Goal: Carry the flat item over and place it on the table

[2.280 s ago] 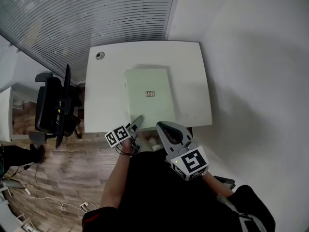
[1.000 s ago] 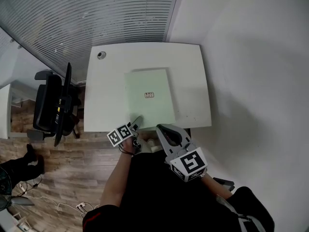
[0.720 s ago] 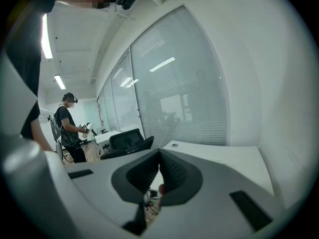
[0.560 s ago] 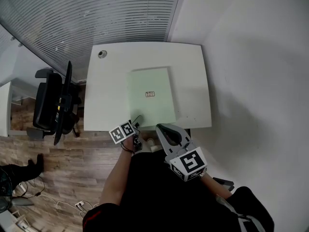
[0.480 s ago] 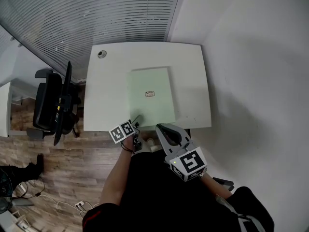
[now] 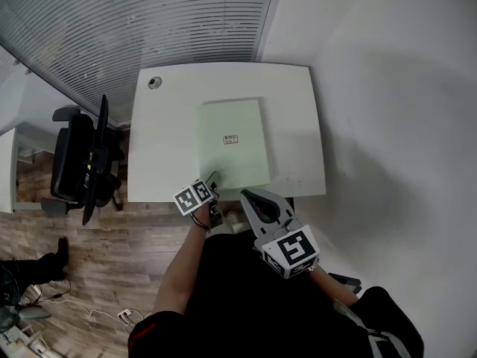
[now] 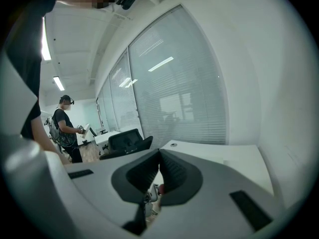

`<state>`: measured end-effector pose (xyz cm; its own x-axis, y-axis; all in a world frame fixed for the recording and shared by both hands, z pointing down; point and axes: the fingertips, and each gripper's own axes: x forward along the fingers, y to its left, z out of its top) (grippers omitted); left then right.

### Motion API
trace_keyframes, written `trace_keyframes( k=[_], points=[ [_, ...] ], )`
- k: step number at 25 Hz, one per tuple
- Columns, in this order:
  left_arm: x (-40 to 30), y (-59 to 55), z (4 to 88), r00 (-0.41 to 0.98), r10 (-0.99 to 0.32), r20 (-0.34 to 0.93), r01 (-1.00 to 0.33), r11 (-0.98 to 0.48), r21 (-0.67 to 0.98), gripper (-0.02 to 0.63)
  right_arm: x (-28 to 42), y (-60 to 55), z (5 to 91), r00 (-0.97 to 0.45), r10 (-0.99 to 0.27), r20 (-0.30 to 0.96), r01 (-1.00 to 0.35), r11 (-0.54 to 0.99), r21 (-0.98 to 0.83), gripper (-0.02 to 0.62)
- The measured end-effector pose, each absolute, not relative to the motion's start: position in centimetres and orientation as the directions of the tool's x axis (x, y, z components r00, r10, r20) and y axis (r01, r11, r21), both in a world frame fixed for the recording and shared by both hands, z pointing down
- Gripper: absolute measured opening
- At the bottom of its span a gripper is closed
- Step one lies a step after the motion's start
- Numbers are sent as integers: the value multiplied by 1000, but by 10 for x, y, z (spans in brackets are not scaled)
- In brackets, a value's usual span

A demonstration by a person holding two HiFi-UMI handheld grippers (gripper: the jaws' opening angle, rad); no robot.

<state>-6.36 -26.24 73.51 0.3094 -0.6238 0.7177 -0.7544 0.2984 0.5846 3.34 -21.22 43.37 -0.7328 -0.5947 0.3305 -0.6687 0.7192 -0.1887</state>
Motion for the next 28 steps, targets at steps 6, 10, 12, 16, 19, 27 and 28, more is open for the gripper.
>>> trace_keyframes(
  k=[6,10,12,16,19,27,28],
  points=[
    [-66,-276,733,262,-601,755,-805,295,514,348,35,-211,434,-725,-603,332,-678,709,-193,2],
    [-66,-287,733,261,-572,777,-825,285,487,348,35,-212,435,-720,-610,332,-685,700,-199,2],
    [-66,-291,734,261,-556,789,-837,277,472,348,35,-212,436,-719,-611,331,-687,698,-203,2],
    [-65,-295,734,260,-534,804,-850,268,453,347,37,-213,438,-720,-613,326,-687,696,-209,2],
    [-64,-295,734,275,-538,797,-843,263,469,347,38,-213,438,-721,-615,319,-687,696,-212,2],
    [-65,-286,684,300,-645,703,-845,162,509,267,41,-214,432,-723,-620,304,-686,695,-215,2],
    [-63,-284,673,310,-664,680,-841,142,522,261,40,-214,432,-724,-620,302,-685,696,-215,2]
  ],
)
